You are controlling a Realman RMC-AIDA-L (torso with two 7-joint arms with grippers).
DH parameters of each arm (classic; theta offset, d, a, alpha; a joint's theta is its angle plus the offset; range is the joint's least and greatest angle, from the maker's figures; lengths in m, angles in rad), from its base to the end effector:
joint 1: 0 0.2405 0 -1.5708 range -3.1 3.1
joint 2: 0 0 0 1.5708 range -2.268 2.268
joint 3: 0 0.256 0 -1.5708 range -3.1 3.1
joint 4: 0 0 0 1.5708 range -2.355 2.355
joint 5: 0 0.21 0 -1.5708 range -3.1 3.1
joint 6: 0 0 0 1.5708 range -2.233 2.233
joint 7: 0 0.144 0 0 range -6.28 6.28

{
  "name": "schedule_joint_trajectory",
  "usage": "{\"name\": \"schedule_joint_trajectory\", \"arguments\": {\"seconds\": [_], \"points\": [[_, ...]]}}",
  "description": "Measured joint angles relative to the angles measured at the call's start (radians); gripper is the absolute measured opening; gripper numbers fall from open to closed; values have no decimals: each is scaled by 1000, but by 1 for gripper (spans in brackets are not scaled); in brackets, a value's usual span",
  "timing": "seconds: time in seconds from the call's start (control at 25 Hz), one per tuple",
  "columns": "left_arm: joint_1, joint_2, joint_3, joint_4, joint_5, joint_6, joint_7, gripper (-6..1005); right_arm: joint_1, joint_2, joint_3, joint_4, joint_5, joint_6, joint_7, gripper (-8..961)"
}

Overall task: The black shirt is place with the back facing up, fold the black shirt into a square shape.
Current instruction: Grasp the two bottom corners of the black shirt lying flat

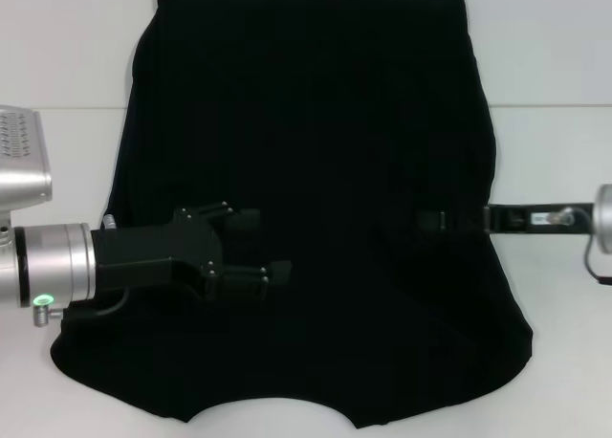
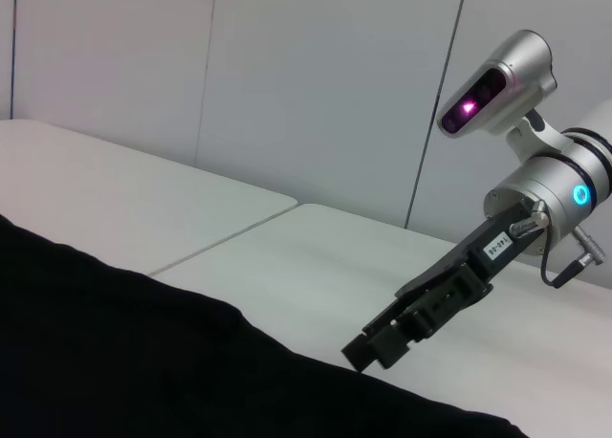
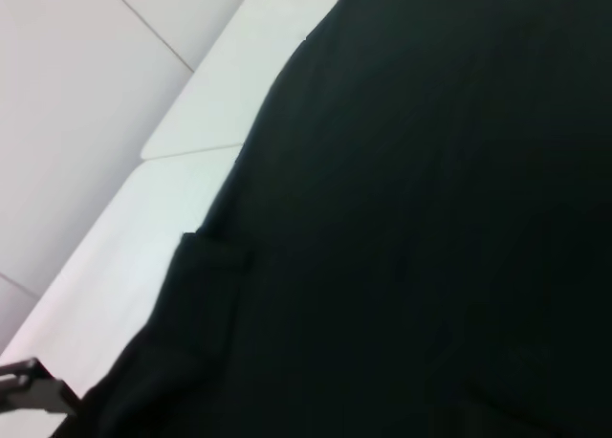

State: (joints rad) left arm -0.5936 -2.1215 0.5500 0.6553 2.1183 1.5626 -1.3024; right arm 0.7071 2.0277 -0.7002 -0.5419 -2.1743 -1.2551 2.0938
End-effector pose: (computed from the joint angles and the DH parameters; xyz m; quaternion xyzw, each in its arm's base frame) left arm -0.2502 0.3390 -0.0094 -0.9435 -0.1809 -0.2405 0.1387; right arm 0.2600 0.3905 -0.0071 -0.8288 0.5129 0.1717 0.1433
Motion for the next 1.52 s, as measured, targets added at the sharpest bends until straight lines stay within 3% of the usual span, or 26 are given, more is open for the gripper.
{"name": "schedule_joint_trajectory", "arguments": {"seconds": [0.16,0.52,0.64,0.76,0.96,1.2,1.52], "points": [[0,2,-4,0,-2,3,-9,933,-45,-22,7,-1,2,-22,0,567],[13,11,-5,32,3,26,-83,932,-119,-50,70,-1,6,-91,-47,587],[44,19,-7,79,6,45,-141,932,-124,-48,132,3,7,-131,-103,586],[90,22,-21,142,6,49,-188,932,-125,-34,168,10,7,-146,-162,586],[166,22,-120,239,50,59,-264,932,-108,-11,168,11,8,-119,-182,585],[190,22,-219,268,166,59,-326,932,-81,-7,170,13,12,-92,-181,584],[186,26,-232,306,293,41,-543,933,-62,-6,171,14,15,-74,-174,583]]}}
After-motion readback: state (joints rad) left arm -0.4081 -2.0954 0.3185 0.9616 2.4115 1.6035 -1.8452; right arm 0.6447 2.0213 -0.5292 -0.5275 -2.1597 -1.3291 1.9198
